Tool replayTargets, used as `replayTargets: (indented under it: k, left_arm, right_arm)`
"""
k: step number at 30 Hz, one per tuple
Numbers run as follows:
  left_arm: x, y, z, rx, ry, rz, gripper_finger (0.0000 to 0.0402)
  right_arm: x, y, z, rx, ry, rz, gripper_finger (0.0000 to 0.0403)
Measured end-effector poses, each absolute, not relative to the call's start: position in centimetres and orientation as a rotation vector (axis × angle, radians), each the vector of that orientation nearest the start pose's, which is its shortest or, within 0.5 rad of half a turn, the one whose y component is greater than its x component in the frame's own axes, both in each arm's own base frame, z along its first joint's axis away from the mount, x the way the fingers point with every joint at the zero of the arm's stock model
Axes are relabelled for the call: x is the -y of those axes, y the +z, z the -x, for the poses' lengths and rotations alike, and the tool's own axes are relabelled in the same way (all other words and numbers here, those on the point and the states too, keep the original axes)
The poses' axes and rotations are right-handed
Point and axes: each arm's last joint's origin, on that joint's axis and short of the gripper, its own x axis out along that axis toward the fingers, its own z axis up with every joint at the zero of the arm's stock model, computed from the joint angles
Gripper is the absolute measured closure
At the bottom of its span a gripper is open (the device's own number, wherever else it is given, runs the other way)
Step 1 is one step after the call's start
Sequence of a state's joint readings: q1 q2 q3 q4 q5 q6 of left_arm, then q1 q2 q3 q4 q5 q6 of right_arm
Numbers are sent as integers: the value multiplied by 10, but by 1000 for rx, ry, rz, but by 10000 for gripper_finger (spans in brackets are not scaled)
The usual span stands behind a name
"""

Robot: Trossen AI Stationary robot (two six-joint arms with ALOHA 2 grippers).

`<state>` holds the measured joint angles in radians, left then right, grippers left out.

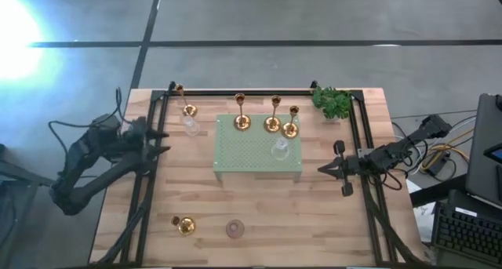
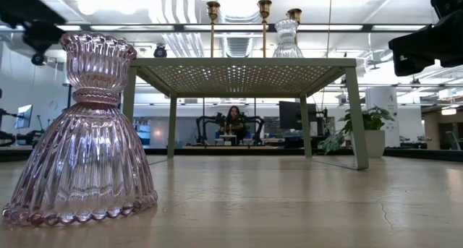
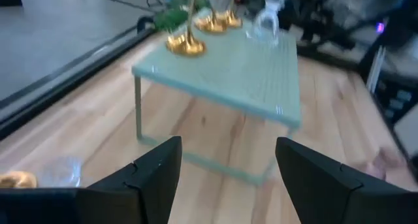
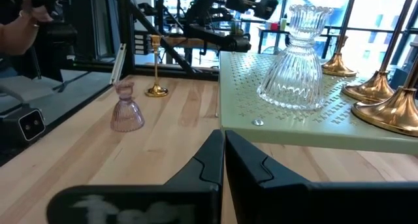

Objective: Pick & Place candle stick holders
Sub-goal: Put the gold candle stand on the shelf

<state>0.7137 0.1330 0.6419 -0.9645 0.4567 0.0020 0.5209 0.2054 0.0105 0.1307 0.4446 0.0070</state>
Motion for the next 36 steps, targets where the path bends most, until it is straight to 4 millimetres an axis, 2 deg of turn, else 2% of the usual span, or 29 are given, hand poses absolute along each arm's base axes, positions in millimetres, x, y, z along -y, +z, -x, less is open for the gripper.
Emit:
replayTargets:
  k: [6,11,18,24,27,32,36]
  left_arm:
    - [-28,269,-54,-225,213,274,156]
    - [-32,261,-71,-97,-13,318,163]
    - [-22,257,-93,90,-297,280,166]
    - [1,247,-115,-8,-337,265,166]
    - [16,252,-115,-84,-236,180,166]
    - [31,267,-97,-233,22,56,166]
    - [42,273,-83,-278,26,101,166]
  right_arm:
    - [-43,163,-99,-57,76,23,394]
    - [-43,163,-99,-58,76,23,394]
    - [-43,163,-99,-57,76,23,394]
    - [-43,163,-99,-57,76,23,394]
    - [-43,163,-99,-57,76,23,394]
    - [-43,163,-99,-57,75,23,394]
    - [-43,163,-99,-57,76,23,394]
